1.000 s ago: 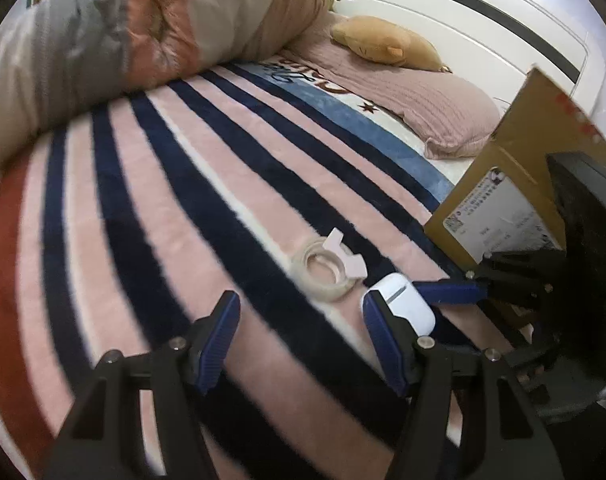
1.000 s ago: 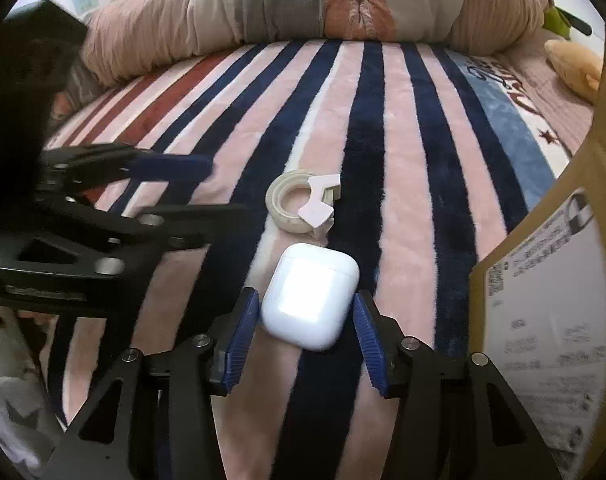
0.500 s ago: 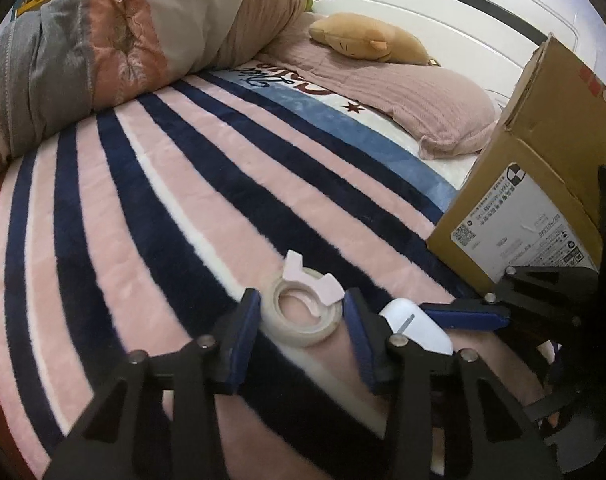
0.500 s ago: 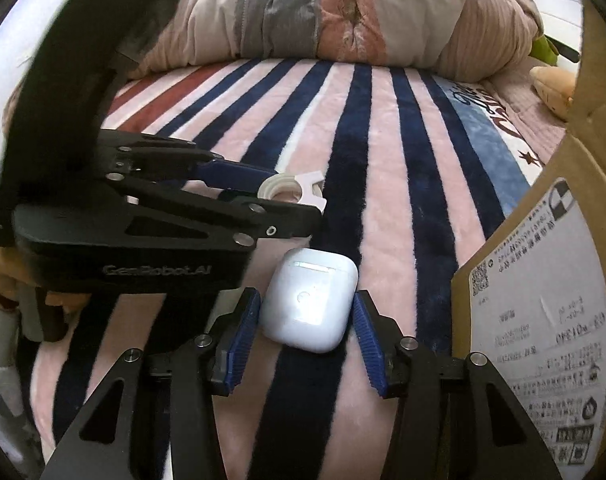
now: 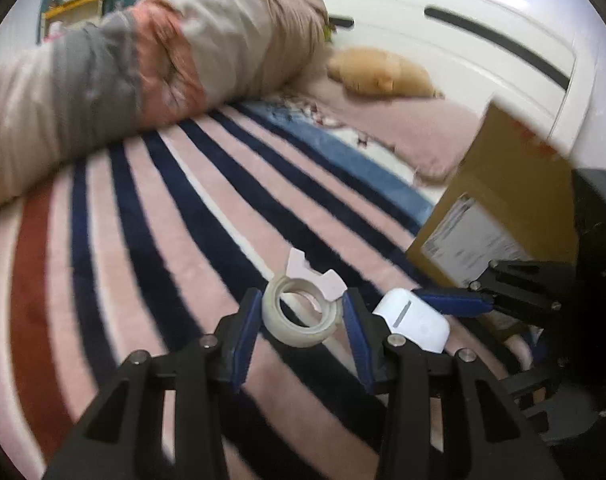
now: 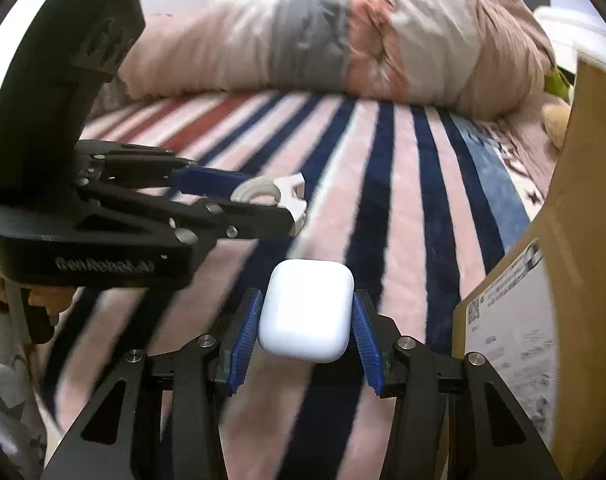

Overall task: Organize rigid objects
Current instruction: 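Grasp the white earbuds case with the right gripper while the left gripper grasps the tape roll, then lower the earbuds case and tape roll into the box and open both grippers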

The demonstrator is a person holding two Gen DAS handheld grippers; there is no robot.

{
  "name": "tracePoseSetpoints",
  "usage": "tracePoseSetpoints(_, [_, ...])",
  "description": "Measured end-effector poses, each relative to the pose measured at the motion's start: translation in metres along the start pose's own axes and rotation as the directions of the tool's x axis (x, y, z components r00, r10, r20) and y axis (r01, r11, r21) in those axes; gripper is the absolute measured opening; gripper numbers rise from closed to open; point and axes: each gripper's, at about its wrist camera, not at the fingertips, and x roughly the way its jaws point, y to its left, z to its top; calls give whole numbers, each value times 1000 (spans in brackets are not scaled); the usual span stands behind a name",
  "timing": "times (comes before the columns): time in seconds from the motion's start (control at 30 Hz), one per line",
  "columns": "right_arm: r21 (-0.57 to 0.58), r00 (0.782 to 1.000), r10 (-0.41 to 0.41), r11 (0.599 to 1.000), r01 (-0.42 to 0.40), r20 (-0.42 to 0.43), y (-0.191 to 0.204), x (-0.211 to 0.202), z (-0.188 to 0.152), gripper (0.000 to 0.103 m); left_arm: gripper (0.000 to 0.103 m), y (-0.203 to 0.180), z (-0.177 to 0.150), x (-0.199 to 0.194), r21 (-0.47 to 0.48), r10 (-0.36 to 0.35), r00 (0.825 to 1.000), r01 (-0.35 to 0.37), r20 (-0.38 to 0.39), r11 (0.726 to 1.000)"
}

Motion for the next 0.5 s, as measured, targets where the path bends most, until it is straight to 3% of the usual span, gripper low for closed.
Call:
tracePoseSetpoints(0.17, [-43,995,45,998,-42,86,16,-54,8,42,38,-25,6,-71,-4,49,997,-49,63,999])
tracePoseSetpoints(0.3, [-65,986,50,997,-41,158,17,-95,13,42,38,-59,12,-118,-8,37,993,-36,115,999])
tracePoseSetpoints(0.5, [-45,969,30,999,-19,246,-11,-152,12,42,39,-117,36,-140,29,6,992,-10,123,1000])
